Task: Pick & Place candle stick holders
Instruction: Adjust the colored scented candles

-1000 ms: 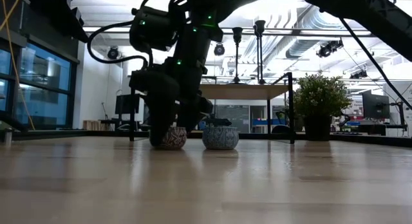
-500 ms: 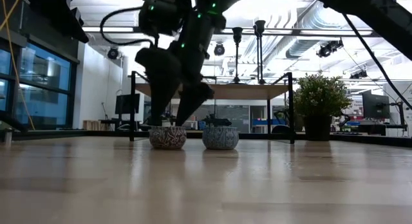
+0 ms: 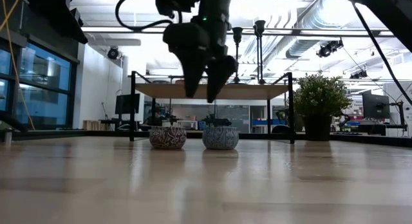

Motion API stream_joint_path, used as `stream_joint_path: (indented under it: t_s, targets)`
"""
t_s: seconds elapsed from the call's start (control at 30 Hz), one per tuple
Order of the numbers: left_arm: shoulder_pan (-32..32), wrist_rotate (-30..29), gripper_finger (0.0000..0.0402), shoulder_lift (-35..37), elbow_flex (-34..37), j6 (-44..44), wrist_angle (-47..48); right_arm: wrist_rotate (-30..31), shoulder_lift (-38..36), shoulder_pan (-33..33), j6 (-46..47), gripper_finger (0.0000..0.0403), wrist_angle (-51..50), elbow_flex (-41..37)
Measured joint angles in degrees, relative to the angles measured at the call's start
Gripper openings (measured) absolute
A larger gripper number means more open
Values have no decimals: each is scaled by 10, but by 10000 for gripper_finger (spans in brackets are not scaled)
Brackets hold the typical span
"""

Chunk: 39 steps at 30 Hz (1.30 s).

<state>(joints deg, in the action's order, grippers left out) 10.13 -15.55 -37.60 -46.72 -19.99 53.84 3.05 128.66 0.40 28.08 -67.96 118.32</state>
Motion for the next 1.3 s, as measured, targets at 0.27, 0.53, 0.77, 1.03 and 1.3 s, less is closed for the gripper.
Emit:
stream_joint_path:
  t_s: [0.27,0.53,0.77,1.03,1.3]
  targets:
    - [0,1,81,0,0,-8,4,30,-16,32,-11,295,-35,-22]
    - [0,3,81,0,0,-8,4,31,-129,53,8,226,65,-208]
    - [0,2,81,0,0,-8,3,6,-253,58,28,145,190,-392]
    - [0,-8,81,0,0,-9,-2,38,-365,61,-19,14,204,-522]
    - [0,-45,81,0,0,-33,-29,25,-394,61,-11,2,300,-637]
